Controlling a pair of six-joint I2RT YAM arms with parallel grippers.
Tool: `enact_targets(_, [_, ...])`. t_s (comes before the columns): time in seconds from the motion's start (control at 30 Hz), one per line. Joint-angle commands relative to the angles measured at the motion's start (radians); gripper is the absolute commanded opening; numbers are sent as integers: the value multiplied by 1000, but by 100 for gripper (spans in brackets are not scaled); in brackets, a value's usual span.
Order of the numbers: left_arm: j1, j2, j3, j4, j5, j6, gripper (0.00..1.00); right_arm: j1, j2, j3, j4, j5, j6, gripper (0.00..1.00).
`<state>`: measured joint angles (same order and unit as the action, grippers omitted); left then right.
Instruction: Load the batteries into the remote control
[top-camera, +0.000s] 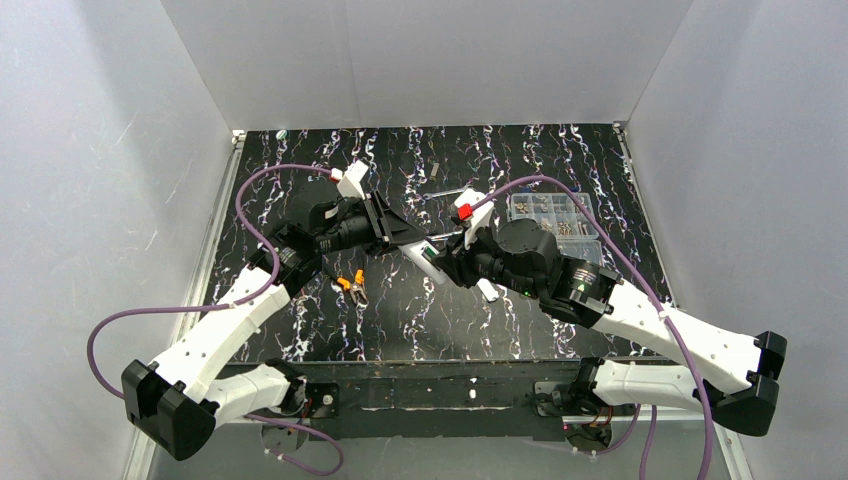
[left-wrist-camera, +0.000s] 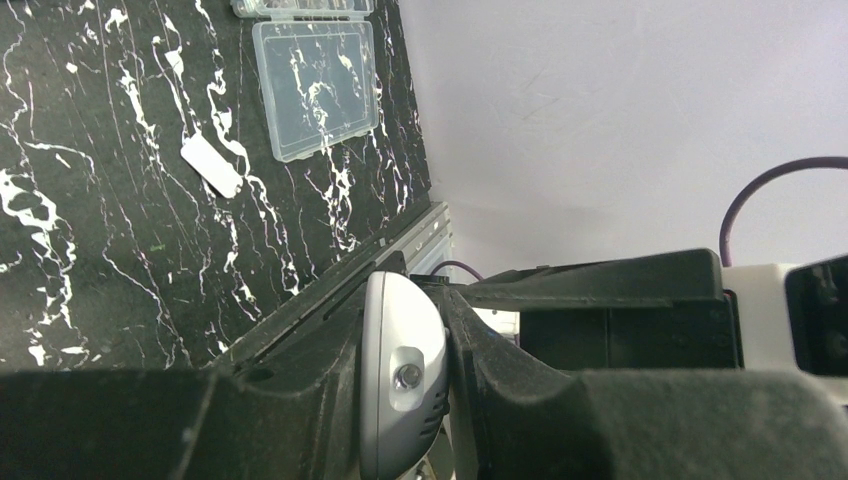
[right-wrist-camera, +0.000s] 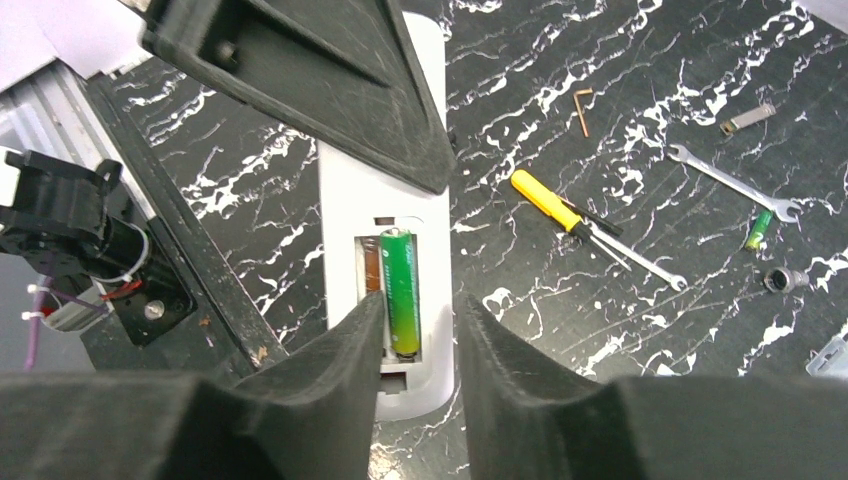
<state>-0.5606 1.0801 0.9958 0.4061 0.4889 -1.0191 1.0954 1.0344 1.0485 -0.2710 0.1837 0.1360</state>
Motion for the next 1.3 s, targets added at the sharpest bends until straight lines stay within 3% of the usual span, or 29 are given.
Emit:
enact_targets(0.0, [-3,-21,3,65,48,-11,0,1,-4,-6,2,18,1,46])
enact_targets(1.27, [-4,2,3,20,68,13,0,2,-45,24,76,-6,2,55])
